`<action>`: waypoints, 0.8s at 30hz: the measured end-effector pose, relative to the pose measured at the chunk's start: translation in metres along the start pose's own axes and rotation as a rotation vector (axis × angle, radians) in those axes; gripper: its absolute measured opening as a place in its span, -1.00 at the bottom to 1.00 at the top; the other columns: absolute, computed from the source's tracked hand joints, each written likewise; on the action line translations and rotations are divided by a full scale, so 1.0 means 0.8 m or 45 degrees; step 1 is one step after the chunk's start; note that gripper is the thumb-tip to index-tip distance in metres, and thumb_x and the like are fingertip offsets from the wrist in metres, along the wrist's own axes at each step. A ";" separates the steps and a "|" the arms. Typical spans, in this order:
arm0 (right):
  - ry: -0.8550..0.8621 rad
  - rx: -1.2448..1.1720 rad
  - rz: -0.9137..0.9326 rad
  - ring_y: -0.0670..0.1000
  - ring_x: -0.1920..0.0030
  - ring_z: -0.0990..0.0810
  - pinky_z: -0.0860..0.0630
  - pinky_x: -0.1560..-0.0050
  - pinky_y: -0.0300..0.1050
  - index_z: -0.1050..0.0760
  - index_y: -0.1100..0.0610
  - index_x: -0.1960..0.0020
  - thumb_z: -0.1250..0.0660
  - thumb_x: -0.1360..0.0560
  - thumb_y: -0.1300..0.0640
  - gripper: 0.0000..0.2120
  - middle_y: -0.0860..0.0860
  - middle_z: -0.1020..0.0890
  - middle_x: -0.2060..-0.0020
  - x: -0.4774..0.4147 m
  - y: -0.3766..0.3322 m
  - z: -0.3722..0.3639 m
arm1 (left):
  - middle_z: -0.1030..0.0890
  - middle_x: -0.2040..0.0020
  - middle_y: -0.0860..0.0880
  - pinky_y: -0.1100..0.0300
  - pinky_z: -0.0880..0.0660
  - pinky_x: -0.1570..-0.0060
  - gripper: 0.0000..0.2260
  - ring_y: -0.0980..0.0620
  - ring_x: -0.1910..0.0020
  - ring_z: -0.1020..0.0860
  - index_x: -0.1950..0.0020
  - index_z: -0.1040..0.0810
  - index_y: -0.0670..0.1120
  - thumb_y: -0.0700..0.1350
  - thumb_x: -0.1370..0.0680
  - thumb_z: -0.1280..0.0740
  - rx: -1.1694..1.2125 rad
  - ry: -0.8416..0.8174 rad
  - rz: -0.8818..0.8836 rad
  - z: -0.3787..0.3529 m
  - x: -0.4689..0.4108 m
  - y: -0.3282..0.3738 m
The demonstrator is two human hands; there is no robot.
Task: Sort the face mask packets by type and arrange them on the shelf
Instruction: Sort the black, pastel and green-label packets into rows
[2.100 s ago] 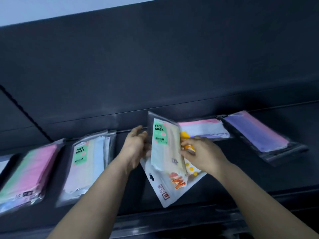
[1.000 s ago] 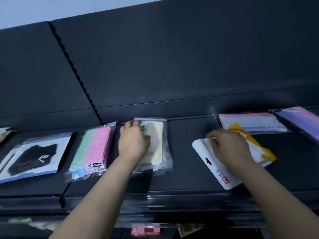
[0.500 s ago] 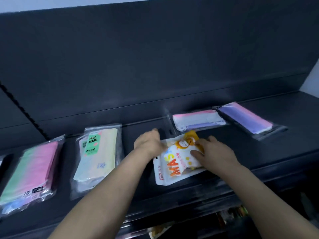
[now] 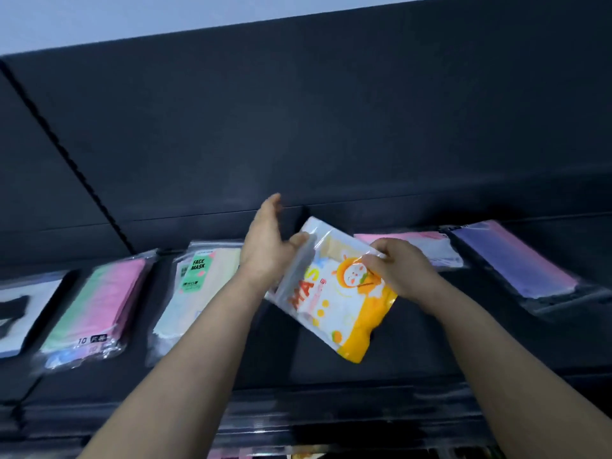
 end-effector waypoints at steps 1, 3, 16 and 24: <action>0.095 -0.122 -0.050 0.14 0.11 -0.56 -0.46 0.17 -0.02 -0.50 0.24 0.06 -0.24 -0.55 0.02 -0.74 0.13 -0.58 0.17 -0.003 0.007 0.000 | -0.35 -0.47 -0.04 0.07 -0.32 -0.39 -0.27 -0.01 -0.43 -0.35 -0.54 -0.15 -0.07 -0.03 -0.48 -0.45 -0.055 0.059 0.060 0.008 0.003 -0.007; 0.209 -0.461 -0.184 0.10 0.19 -0.56 -0.50 0.30 -0.05 -0.48 0.23 0.02 -0.18 -0.58 0.10 -0.80 0.14 -0.58 0.14 -0.005 0.022 -0.004 | -0.35 -0.47 -0.07 0.00 -0.33 -0.40 -0.20 -0.04 -0.43 -0.36 -0.53 -0.14 -0.11 0.09 -0.43 -0.47 0.019 0.093 0.235 0.009 0.010 -0.030; 0.282 0.411 -0.181 0.15 -0.26 -0.42 -0.40 -0.14 0.05 -0.42 0.07 -0.27 -0.18 -0.57 0.01 -0.70 0.08 -0.50 -0.25 -0.001 0.100 0.062 | -0.67 -0.06 -0.14 -0.16 -0.60 -0.05 -0.82 -0.16 -0.01 -0.66 -0.12 -0.53 -0.13 -0.28 -0.54 -0.36 0.688 -0.128 0.624 -0.083 0.031 -0.016; 0.113 0.901 -0.512 0.20 -0.27 -0.39 -0.33 -0.20 0.08 -0.35 0.11 -0.30 -0.09 -0.60 -0.05 -0.64 0.12 -0.44 -0.27 0.022 0.180 0.111 | -0.67 -0.02 -0.11 -0.13 -0.61 0.00 -0.85 -0.12 0.03 -0.66 -0.09 -0.52 -0.07 -0.27 -0.58 -0.29 0.604 -0.075 0.512 -0.099 0.023 0.010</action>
Point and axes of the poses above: each hand's wrist, its own x-axis away from the middle knuckle, its own z-axis out of the back of the hand, y = z × x, the point moved 7 cm from there along -x, towards the middle knuckle
